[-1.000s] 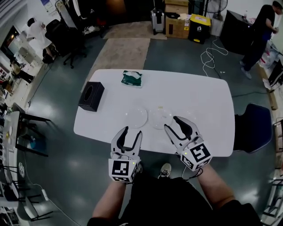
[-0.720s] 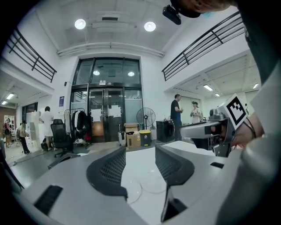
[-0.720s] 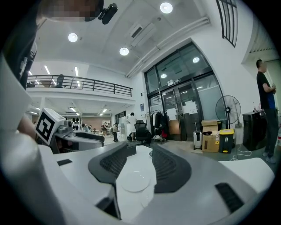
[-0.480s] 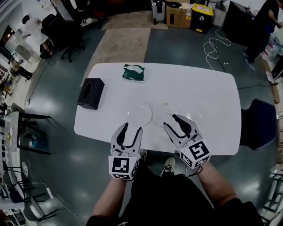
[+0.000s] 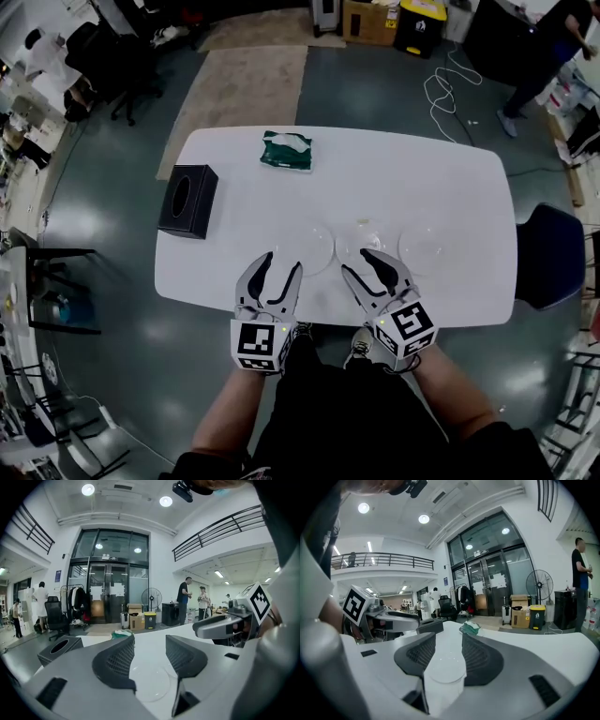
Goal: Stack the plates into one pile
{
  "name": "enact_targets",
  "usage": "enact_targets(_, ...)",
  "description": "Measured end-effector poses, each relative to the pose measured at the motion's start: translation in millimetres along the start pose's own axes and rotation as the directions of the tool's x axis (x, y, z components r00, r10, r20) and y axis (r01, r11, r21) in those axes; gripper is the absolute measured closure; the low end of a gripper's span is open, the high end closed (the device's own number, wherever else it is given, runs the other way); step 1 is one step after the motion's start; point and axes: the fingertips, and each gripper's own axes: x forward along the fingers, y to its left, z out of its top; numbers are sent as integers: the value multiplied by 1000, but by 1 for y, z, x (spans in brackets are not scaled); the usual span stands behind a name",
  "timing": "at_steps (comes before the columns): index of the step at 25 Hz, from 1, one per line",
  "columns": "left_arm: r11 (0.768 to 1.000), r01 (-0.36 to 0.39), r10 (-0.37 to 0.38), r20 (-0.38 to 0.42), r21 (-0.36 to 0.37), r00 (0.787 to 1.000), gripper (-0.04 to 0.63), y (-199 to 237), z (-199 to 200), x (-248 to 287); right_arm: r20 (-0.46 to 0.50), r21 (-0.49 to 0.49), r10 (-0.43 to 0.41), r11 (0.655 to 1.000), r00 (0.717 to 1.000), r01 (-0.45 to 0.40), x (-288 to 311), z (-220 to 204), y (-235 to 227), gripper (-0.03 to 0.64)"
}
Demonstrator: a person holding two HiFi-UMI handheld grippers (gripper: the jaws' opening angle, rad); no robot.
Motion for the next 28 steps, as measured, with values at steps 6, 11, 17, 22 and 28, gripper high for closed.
enact_targets(6, 998, 65, -66, -33, -18, 997, 382, 22, -20, 14, -73, 12, -20, 1000, 997, 21, 32, -26, 13, 431)
enact_targets(11, 993, 109, -111, -69, -35, 991, 382, 39, -39, 25, -136, 38, -50, 998, 990, 56, 58, -51, 18, 431)
enact_targets(17, 988, 150, -153, -99, -32, 983, 382, 59, -61, 41, -233, 51, -78, 994, 969, 92, 83, -88, 26, 432)
enact_targets(22, 981, 185, -190, -132, -54, 973, 382, 72, -78, 54, -313, 61, -110, 989, 944, 135, 97, -123, 28, 433)
enact_targets(28, 968, 236, -246, -173, -81, 954, 380, 77, -94, 67, -377, 72, -152, 979, 914, 193, 102, -152, 28, 433)
